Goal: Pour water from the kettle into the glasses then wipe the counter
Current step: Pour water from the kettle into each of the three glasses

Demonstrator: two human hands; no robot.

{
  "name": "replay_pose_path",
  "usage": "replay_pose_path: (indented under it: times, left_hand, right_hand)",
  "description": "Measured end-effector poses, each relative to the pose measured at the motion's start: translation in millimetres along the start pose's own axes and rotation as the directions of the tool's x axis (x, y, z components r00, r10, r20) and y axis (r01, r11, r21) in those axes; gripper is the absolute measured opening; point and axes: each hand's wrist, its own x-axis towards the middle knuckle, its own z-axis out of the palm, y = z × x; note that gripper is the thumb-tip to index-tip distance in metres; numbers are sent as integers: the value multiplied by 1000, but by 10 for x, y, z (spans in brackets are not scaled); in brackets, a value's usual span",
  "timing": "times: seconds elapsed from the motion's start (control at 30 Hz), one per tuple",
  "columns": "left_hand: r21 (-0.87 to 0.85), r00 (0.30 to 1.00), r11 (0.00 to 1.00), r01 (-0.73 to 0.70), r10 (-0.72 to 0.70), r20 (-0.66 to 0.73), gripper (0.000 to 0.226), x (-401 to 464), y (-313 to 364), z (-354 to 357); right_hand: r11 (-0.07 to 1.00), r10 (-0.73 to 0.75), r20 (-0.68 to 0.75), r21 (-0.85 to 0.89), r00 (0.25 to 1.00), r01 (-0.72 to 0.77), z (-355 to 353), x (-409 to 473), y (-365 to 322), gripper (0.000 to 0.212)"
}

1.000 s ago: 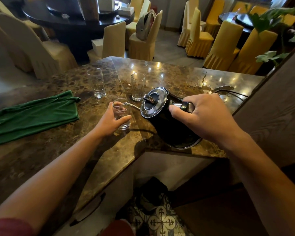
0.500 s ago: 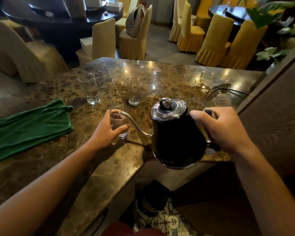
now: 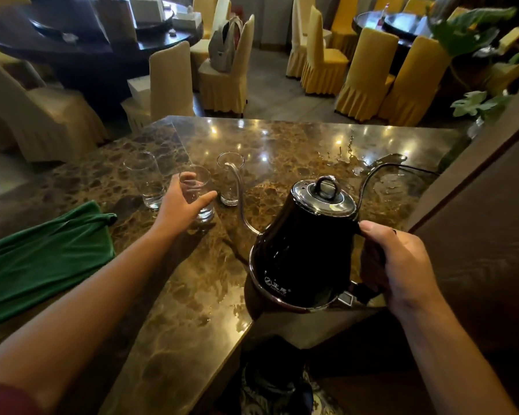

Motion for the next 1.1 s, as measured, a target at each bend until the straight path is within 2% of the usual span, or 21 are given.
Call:
replay_pose_path:
  times: [0.3, 0.6, 0.7, 0.8, 0.87, 0.93, 1.03, 1.1]
  left_hand:
    - [16, 980, 992, 127, -123, -156, 76, 612, -85, 182]
    - [49, 978, 986, 161, -152, -145, 81, 532, -127, 167]
    - [67, 979, 983, 173, -164, -122, 87, 388, -97, 188]
    - [68, 959, 980, 187, -167, -229, 86, 108, -22, 235]
    - [99, 941, 982, 162, -124, -315, 75, -105, 48, 256]
    - [174, 943, 982, 68, -7, -333, 57, -272, 107, 290]
    - [204, 973, 979, -31, 75, -216, 45, -377, 172, 405]
    - [181, 985, 983, -40, 69, -156, 53, -351, 246, 498]
  right_hand:
    - [1000, 0, 41, 29, 999, -1, -92, 291, -108, 66]
    - [999, -25, 33, 36, 999, 23, -163, 339, -74, 62]
    - [998, -36, 20, 47, 999, 35, -162, 345, -75, 53]
    - [998, -68, 3, 16, 998, 67, -193, 391, -89, 38]
    - [995, -93, 8, -27, 996, 93, -206, 418, -101, 31]
    - [993, -108, 6, -38, 994, 108, -208, 421, -108, 34]
    - [997, -81, -23, 14, 996, 82, -162, 394, -132, 43]
    - [995, -84, -38, 42, 996, 86, -146, 374, -138, 43]
